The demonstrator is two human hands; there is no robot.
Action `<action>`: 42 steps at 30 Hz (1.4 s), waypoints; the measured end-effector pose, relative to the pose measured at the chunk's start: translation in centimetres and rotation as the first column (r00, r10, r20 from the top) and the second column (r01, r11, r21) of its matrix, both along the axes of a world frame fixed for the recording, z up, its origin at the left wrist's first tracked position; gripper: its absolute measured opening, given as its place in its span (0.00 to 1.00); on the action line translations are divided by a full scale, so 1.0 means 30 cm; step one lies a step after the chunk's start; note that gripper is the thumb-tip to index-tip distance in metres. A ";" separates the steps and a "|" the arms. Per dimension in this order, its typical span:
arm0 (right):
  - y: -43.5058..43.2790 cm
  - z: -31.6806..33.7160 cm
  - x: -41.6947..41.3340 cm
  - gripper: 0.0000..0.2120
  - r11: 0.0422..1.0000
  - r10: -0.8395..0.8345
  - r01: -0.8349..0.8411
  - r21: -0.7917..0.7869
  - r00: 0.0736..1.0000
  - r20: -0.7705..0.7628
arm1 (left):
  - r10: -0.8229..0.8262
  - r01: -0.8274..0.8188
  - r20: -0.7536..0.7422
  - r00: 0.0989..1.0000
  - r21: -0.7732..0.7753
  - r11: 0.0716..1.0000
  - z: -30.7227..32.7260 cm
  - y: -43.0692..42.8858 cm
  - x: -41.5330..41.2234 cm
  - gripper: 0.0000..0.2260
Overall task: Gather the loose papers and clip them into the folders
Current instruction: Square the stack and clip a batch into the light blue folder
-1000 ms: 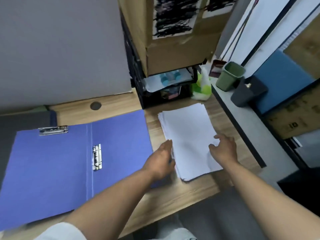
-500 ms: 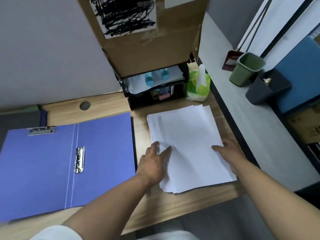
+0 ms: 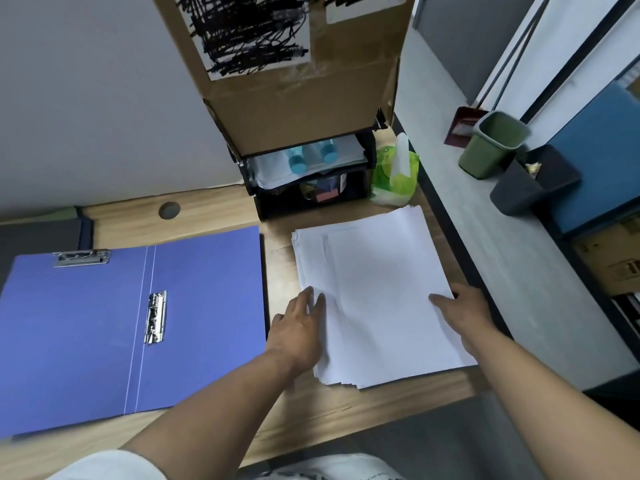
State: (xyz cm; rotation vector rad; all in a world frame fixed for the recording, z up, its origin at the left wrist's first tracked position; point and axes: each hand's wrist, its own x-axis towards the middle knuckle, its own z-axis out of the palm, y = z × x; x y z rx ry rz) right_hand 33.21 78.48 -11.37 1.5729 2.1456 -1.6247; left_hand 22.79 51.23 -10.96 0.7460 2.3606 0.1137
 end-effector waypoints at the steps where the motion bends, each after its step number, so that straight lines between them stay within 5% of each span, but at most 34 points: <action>1: 0.001 0.008 0.003 0.07 1.000 0.004 -0.004 0.017 1.000 -0.007 | -0.001 0.001 0.006 1.000 0.004 1.000 0.000 0.000 -0.001 0.40; 10: -0.029 0.108 0.030 0.15 0.999 0.042 -0.041 0.014 0.993 -0.114 | 0.135 -0.145 0.067 0.989 0.163 0.976 0.012 0.008 -0.033 0.25; 12: -0.041 0.131 0.039 0.15 0.998 0.032 -0.040 -0.056 0.989 -0.143 | 0.315 -0.363 0.195 0.929 0.310 0.879 0.028 0.021 -0.035 0.29; 14: -0.054 0.144 0.052 0.16 0.987 0.046 -0.077 -0.144 0.977 -0.207 | 0.447 -0.640 0.479 0.755 0.389 0.663 0.054 0.030 -0.045 0.36; 17: -0.072 0.151 0.075 0.18 0.967 0.046 -0.116 -0.228 0.955 -0.293 | 0.464 -0.857 0.731 0.500 0.343 0.384 0.111 0.035 -0.055 0.32; 20: -0.086 0.151 0.071 0.14 0.968 0.051 -0.113 -0.224 0.963 -0.266 | 0.470 -0.882 0.752 0.463 0.335 0.332 0.107 0.019 -0.080 0.16; 23: -0.112 0.168 0.066 0.14 0.983 0.042 -0.084 -0.164 0.968 -0.246 | 0.407 -0.891 0.807 0.428 0.301 0.339 0.108 0.006 -0.082 0.10; 26: -0.130 0.172 0.063 0.17 0.986 0.094 -0.121 -0.115 0.972 -0.214 | 0.302 -0.873 0.844 0.443 0.330 0.359 0.146 0.021 -0.065 0.12; 28: -0.135 0.191 0.057 0.19 0.991 0.093 -0.113 -0.073 0.965 -0.245 | 0.297 -0.823 0.787 0.541 0.422 0.380 0.172 0.048 -0.053 0.16; 32: -0.146 0.268 0.029 0.23 0.998 0.058 -0.045 0.042 0.910 -0.411 | 0.444 -0.720 0.586 0.678 0.649 0.245 0.283 0.123 -0.050 0.16; 36: -0.148 0.293 0.017 0.22 0.991 -0.040 0.103 0.085 0.838 -0.545 | 0.354 -0.624 0.542 0.762 0.761 0.179 0.352 0.164 -0.046 0.20; 42: -0.168 0.244 0.025 0.24 0.976 -0.046 0.150 0.158 0.850 -0.524 | 0.372 -0.553 0.438 0.818 0.778 0.300 0.281 0.177 -0.030 0.19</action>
